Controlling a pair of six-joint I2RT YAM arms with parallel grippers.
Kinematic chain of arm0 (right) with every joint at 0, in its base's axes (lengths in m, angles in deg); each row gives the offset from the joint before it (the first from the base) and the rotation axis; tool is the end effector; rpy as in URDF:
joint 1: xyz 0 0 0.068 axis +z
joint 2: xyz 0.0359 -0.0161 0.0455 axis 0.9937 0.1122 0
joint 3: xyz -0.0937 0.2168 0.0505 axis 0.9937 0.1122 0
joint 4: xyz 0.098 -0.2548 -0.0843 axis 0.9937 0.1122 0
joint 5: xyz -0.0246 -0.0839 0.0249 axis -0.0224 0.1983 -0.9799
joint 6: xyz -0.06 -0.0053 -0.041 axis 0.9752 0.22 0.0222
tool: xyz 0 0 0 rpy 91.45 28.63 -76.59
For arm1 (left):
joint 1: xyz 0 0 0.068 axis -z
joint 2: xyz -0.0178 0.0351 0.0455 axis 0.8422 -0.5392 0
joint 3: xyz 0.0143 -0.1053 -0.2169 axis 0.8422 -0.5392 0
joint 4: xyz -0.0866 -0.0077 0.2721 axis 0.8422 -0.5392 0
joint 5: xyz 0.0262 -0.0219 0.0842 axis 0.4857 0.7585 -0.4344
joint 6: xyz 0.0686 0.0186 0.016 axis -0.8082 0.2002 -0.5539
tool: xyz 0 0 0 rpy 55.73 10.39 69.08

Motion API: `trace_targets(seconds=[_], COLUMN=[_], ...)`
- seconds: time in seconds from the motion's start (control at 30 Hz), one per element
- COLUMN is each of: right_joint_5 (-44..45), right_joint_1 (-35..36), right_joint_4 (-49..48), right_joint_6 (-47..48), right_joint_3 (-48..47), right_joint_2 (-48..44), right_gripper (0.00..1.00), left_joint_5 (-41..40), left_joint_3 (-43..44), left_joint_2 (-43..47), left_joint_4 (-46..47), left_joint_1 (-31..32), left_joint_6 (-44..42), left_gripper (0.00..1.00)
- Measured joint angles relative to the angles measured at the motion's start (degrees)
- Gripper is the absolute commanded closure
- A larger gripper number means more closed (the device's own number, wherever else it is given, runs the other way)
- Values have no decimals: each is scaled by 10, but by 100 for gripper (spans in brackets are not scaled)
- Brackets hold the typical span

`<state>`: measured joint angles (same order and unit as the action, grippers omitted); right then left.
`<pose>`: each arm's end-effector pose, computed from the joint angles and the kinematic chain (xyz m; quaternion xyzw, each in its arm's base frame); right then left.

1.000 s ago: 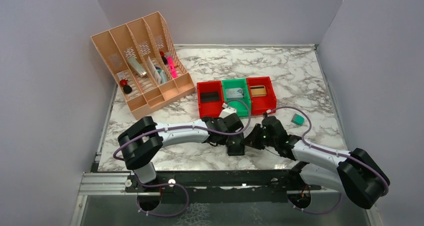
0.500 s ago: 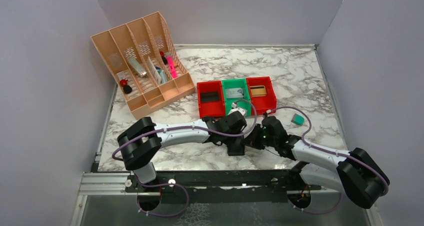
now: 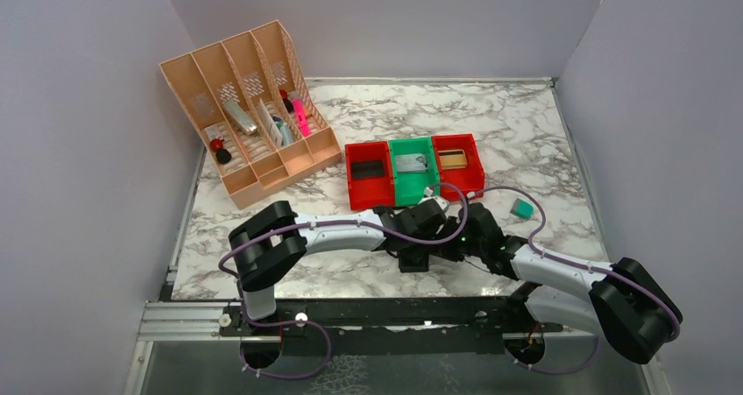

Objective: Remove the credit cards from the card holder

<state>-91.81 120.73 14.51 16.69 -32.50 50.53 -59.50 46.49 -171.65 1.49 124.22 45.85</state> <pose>0.1835 0.1500 0.0649 0.1235 0.9104 0.3283 0.2194 0.1605 -0.3553 0.1113 0.3126 0.9105 -0.1493 0.2256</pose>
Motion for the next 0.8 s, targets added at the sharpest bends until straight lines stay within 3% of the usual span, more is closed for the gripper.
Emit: trace_targets(seconds=[0.17, 0.5, 0.8], right_joint_5=[0, 6, 7], right_joint_1=[0, 0, 0], right_joint_4=[0, 8, 10], right_joint_6=[0, -5, -9], right_joint_3=[0, 0, 0], right_joint_2=[0, -11, -15], right_gripper=[99, 99, 99], left_joint_5=[-19, -52, -72], left_joint_3=[10, 9, -4], left_joint_2=[-7, -8, 1], left_joint_4=[-14, -23, -22], left_joint_1=[0, 3, 6], left_joint_6=[12, 28, 51], left_gripper=[61, 79, 82])
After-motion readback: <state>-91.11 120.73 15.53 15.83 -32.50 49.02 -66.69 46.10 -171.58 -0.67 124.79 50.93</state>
